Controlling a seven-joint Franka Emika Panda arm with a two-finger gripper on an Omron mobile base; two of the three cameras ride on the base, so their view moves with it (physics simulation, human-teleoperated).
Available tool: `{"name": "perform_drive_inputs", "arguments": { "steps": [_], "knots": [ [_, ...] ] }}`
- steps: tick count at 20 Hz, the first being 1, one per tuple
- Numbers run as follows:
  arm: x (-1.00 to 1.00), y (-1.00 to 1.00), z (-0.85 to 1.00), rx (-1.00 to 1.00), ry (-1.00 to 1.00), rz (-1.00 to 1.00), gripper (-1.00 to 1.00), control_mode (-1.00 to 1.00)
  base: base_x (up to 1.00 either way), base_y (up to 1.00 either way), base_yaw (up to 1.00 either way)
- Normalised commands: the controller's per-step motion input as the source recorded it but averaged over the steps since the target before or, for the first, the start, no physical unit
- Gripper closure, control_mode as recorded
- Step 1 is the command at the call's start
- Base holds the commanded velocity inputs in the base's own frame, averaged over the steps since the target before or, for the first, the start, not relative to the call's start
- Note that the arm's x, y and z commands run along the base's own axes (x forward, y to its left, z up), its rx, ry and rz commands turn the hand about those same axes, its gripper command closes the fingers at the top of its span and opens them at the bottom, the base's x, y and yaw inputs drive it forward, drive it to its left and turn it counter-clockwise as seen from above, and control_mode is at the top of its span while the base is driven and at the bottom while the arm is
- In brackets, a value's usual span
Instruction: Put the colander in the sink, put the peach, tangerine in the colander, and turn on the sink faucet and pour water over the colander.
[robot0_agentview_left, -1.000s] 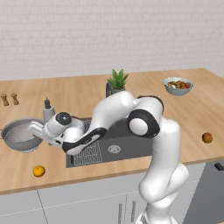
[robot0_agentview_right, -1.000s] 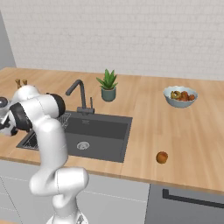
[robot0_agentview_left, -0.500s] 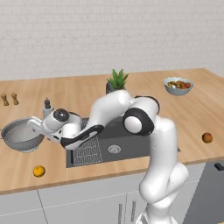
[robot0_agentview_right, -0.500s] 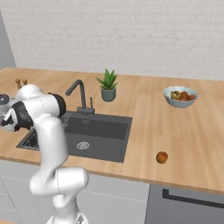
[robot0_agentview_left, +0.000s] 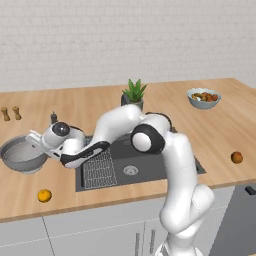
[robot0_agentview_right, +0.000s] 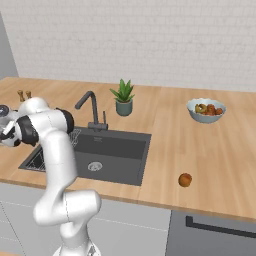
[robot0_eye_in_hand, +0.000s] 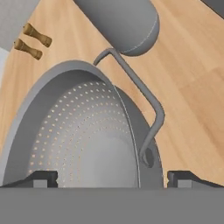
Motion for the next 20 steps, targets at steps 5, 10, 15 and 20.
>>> {"name": "perform_drive_inputs", "arguments": {
  "steps": [5,10,15,20],
  "knots": [
    [0.01,0.06,-0.28,-0.02,0.13,-0.03,-1.00,-1.00,0.00,0.00,0.00],
    [0.00,0.00,-0.38,-0.04,0.19,-0.03,1.00,-1.00,0.00,0.00,0.00],
    [0.00,0.00,-0.41,-0.05,0.17,-0.02,1.00,-1.00,0.00,0.00,0.00],
    [-0.16,-0.15,-0.41,-0.05,0.07,-0.03,1.00,-1.00,0.00,0.00,0.00]
  ]
}}
